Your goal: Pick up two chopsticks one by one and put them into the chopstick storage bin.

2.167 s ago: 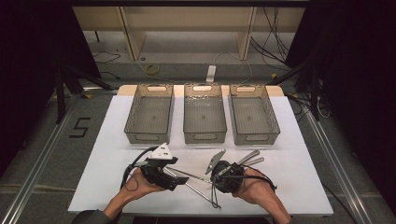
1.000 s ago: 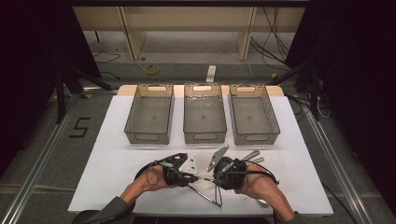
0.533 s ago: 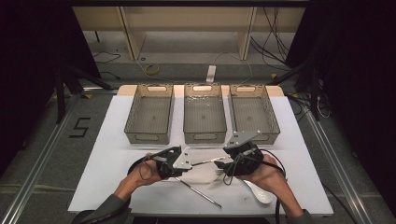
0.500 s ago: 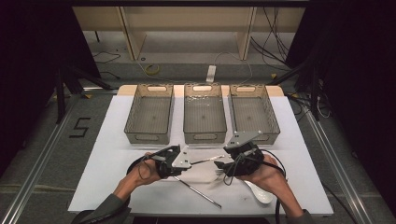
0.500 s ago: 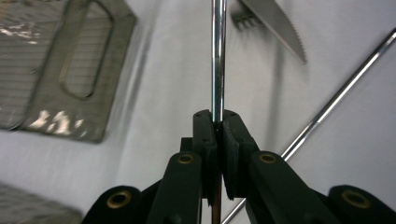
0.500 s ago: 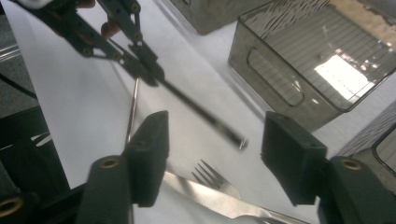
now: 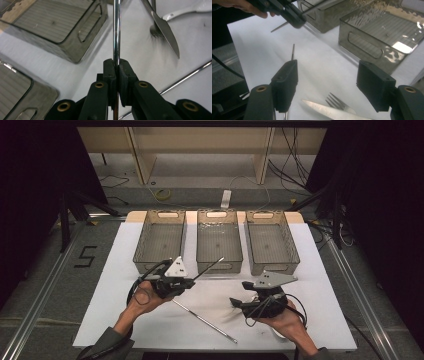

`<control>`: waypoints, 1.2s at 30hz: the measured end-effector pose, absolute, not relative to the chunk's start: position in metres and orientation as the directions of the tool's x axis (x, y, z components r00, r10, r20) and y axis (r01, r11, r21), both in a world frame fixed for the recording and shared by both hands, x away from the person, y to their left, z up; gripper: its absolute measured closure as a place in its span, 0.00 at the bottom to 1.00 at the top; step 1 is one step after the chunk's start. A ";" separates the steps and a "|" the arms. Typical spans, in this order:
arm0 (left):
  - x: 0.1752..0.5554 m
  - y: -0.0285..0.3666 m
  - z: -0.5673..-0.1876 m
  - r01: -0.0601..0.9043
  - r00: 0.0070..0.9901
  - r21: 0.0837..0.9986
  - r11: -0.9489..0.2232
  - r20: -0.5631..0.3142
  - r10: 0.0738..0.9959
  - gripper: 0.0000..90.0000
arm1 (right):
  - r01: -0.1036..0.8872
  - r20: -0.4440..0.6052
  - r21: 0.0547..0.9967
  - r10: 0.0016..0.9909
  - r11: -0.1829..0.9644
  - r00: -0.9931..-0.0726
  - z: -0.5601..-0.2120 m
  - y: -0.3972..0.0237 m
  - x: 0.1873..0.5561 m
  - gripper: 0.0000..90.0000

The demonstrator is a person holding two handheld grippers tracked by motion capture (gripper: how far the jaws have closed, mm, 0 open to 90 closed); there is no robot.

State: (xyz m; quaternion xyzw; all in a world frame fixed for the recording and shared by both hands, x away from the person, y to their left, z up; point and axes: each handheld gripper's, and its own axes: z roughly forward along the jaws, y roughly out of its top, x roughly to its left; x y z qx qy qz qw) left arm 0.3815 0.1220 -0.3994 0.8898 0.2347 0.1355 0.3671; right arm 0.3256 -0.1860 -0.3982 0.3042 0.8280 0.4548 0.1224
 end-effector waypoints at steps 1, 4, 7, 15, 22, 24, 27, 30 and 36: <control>0.383 0.125 -0.398 0.342 0.841 0.722 -0.601 0.049 0.538 0.95 | 0.392 0.079 0.834 0.619 0.388 -0.781 -0.399 -0.188 0.325 0.38; 0.389 0.135 -0.393 0.401 0.806 0.726 -0.558 0.009 0.591 0.95 | 0.412 0.113 0.838 0.624 0.358 -0.773 -0.403 -0.195 0.322 0.35; 0.392 0.143 -0.390 0.428 0.777 0.726 -0.538 0.008 0.630 0.95 | 0.416 0.130 0.846 0.629 0.334 -0.767 -0.409 -0.200 0.318 0.34; 0.408 0.175 -0.379 0.515 0.667 0.736 -0.439 -0.023 0.745 0.95 | 0.415 0.150 0.863 0.637 0.289 -0.756 -0.413 -0.207 0.309 0.33; 0.425 0.196 -0.376 0.560 0.607 0.733 -0.386 -0.047 0.793 0.95 | 0.429 0.160 0.859 0.648 0.281 -0.745 -0.417 -0.213 0.302 0.33; 0.431 0.202 -0.375 0.571 0.590 0.732 -0.371 -0.052 0.805 0.95 | 0.432 0.163 0.857 0.649 0.280 -0.744 -0.418 -0.213 0.301 0.33; 0.440 0.208 -0.373 0.587 0.558 0.730 -0.350 -0.051 0.828 0.95 | 0.433 0.162 0.855 0.647 0.284 -0.745 -0.419 -0.214 0.299 0.33; 0.447 0.212 -0.370 0.593 0.541 0.731 -0.337 -0.052 0.839 0.95 | 0.434 0.160 0.854 0.647 0.289 -0.746 -0.420 -0.213 0.298 0.33; 0.467 0.212 -0.359 0.596 0.513 0.739 -0.313 -0.050 0.857 0.95 | 0.436 0.160 0.847 0.636 0.305 -0.755 -0.422 -0.210 0.295 0.32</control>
